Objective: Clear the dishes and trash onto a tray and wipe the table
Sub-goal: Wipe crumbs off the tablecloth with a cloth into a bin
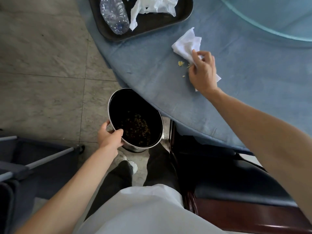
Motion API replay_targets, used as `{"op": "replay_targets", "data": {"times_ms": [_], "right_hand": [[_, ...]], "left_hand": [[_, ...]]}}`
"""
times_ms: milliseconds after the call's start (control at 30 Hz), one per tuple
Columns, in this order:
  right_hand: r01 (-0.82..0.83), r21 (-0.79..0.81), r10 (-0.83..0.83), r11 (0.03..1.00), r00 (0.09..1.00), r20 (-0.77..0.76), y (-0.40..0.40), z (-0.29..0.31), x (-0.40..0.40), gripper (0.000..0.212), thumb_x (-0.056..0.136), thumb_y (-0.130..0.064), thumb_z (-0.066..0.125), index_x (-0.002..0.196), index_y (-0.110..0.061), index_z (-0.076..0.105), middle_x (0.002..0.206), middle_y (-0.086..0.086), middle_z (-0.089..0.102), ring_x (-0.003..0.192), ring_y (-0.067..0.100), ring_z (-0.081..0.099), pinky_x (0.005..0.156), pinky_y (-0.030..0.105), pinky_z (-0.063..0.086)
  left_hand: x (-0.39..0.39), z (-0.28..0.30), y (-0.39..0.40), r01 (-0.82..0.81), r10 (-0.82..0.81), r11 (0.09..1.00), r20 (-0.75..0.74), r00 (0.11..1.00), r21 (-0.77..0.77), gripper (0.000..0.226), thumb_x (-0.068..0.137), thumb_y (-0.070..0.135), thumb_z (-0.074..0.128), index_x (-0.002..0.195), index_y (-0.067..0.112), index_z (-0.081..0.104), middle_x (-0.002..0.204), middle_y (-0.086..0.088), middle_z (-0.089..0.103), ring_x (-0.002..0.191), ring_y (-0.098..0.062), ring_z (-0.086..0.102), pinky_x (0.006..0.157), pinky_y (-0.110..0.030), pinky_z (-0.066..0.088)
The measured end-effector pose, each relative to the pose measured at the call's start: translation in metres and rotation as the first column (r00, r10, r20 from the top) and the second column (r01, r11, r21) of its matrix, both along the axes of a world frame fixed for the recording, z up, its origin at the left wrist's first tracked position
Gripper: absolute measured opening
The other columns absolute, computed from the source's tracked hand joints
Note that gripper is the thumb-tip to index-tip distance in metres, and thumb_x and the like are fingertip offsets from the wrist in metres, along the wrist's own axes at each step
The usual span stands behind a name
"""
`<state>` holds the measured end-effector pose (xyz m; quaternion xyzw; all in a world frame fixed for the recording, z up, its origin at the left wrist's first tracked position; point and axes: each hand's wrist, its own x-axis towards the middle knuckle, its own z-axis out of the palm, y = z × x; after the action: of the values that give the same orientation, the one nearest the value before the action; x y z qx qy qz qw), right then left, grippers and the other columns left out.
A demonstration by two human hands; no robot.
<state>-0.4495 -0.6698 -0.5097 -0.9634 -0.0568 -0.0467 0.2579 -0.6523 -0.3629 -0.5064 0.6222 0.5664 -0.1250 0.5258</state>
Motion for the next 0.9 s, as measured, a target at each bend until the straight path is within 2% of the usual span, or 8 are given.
{"op": "replay_targets", "data": {"times_ms": [200, 400, 467, 567, 733, 800, 900], "right_hand": [[-0.263, 0.079, 0.264, 0.962, 0.964, -0.005, 0.066, 0.001, -0.071, 0.055, 0.085, 0.008, 0.056, 0.140, 0.004, 0.060, 0.124, 0.029, 0.060, 0.094, 0.045, 0.058, 0.088, 0.048, 0.052], [-0.408, 0.201, 0.427, 0.891, 0.902, -0.064, 0.100, 0.008, -0.142, 0.052, 0.088, 0.010, 0.062, 0.139, -0.001, 0.062, 0.126, 0.022, 0.061, 0.095, 0.036, 0.055, 0.089, 0.040, 0.049], [-0.364, 0.197, 0.379, 0.910, 0.925, -0.042, 0.096, 0.013, -0.132, 0.051, 0.088, 0.009, 0.060, 0.138, 0.000, 0.063, 0.126, 0.024, 0.061, 0.095, 0.036, 0.054, 0.090, 0.041, 0.048], [-0.228, 0.136, 0.228, 0.964, 0.974, 0.015, 0.074, 0.023, -0.094, 0.050, 0.089, 0.008, 0.057, 0.138, 0.000, 0.063, 0.125, 0.027, 0.060, 0.097, 0.035, 0.053, 0.091, 0.043, 0.047], [0.052, 0.003, -0.052, 0.999, 0.998, 0.046, 0.014, 0.026, -0.012, 0.053, 0.091, 0.005, 0.047, 0.144, 0.001, 0.057, 0.130, 0.034, 0.054, 0.113, 0.053, 0.053, 0.099, 0.046, 0.044], [0.100, -0.064, -0.099, 0.993, 0.995, 0.014, -0.003, 0.020, 0.007, 0.052, 0.096, 0.002, 0.043, 0.147, -0.001, 0.053, 0.134, 0.033, 0.052, 0.116, 0.053, 0.050, 0.103, 0.047, 0.042], [0.091, -0.107, -0.097, 0.990, 0.994, -0.048, -0.001, 0.009, 0.011, 0.054, 0.097, 0.001, 0.041, 0.149, -0.009, 0.053, 0.138, 0.027, 0.051, 0.114, 0.050, 0.050, 0.098, 0.046, 0.043]], "left_hand": [[0.004, 0.002, -0.001, -0.019, 0.019, 0.999, 0.014, 1.000, -0.032, 0.072, 0.083, -0.009, 0.066, 0.140, 0.034, 0.054, 0.104, -0.003, 0.067, 0.092, -0.020, 0.069, 0.062, -0.035, 0.063], [0.010, 0.005, -0.005, -0.036, 0.039, 0.997, 0.042, 0.998, -0.070, 0.067, 0.084, -0.004, 0.070, 0.135, 0.037, 0.056, 0.101, 0.002, 0.067, 0.086, -0.018, 0.069, 0.066, -0.040, 0.064], [0.012, 0.005, -0.003, -0.035, 0.039, 0.996, 0.039, 0.998, -0.082, 0.067, 0.085, -0.004, 0.071, 0.136, 0.036, 0.056, 0.100, 0.003, 0.066, 0.086, -0.016, 0.068, 0.067, -0.040, 0.065], [0.013, 0.006, -0.003, -0.029, 0.033, 0.996, 0.043, 0.999, -0.080, 0.068, 0.084, -0.007, 0.069, 0.137, 0.033, 0.057, 0.097, 0.004, 0.065, 0.085, -0.014, 0.067, 0.059, -0.034, 0.063], [0.013, 0.008, -0.005, -0.015, 0.019, 0.997, 0.061, 0.998, -0.074, 0.065, 0.084, -0.009, 0.065, 0.133, 0.034, 0.060, 0.096, 0.005, 0.064, 0.084, -0.014, 0.067, 0.050, -0.026, 0.058], [0.012, 0.009, -0.005, -0.021, 0.026, 0.997, 0.064, 0.998, -0.069, 0.064, 0.083, -0.009, 0.065, 0.130, 0.034, 0.061, 0.095, 0.006, 0.064, 0.083, -0.013, 0.066, 0.047, -0.024, 0.056], [0.012, 0.009, -0.005, -0.023, 0.027, 0.998, 0.057, 0.998, -0.058, 0.064, 0.082, -0.009, 0.065, 0.131, 0.033, 0.061, 0.095, 0.005, 0.066, 0.082, -0.012, 0.066, 0.047, -0.024, 0.056]]}}
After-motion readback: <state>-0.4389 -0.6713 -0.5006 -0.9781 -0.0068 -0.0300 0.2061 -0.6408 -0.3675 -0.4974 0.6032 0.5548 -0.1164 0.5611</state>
